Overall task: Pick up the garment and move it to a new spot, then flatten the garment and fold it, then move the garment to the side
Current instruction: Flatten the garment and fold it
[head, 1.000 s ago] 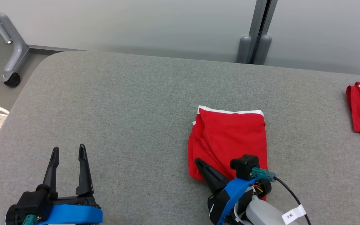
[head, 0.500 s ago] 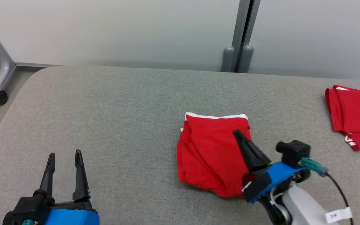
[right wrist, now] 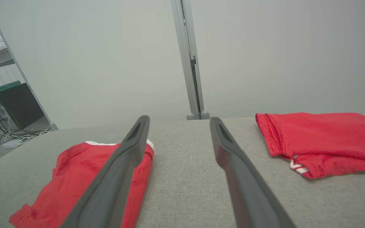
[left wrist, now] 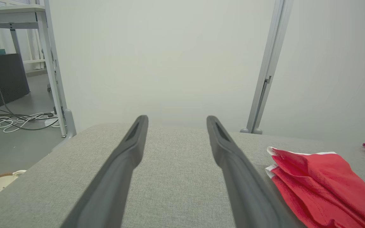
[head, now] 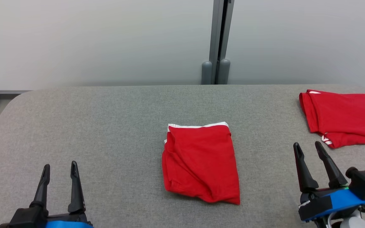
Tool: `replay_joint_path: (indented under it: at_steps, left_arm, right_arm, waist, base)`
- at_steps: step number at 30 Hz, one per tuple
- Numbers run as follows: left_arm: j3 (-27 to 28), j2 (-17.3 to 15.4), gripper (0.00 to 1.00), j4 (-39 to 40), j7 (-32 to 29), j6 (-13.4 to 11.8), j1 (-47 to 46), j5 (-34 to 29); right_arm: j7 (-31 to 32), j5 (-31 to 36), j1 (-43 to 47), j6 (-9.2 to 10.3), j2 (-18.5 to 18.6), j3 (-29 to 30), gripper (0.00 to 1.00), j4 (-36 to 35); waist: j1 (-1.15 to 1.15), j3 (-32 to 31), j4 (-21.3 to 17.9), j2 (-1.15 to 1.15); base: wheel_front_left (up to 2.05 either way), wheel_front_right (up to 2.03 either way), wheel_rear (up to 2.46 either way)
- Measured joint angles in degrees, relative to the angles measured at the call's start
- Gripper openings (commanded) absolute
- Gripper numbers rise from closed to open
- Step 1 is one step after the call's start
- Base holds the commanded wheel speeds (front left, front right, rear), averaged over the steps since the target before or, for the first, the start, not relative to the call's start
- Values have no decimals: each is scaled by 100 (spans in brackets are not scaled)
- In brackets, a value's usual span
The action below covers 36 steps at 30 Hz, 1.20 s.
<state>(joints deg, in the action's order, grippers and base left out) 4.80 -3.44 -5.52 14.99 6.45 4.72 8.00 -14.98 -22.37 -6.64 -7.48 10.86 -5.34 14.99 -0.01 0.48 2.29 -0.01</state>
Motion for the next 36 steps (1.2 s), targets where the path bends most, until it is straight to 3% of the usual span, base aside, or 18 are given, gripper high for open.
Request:
replay_joint_path:
  at_steps: [14,25,36]
  left_arm:
    - [-42,-278,100,-172,-104,-2,168,-188]
    - [-63,-392,100,46,-747,8,100,92]
    - [-46,-514,100,-1,-891,14,75,301]
  right_arm:
    - [0,523,936,0,-307,535,100,-558]
    - [145,680,984,-1,-353,535,100,-485]
    - [327,724,982,-1,-359,521,100,-472]
  waist:
    - [0,-204,-128,0]
    - [0,-270,-41,0]
    - [0,-268,-68,1]
  base:
    - [0,0,0]
    - [0,0,0]
    - [0,0,0]
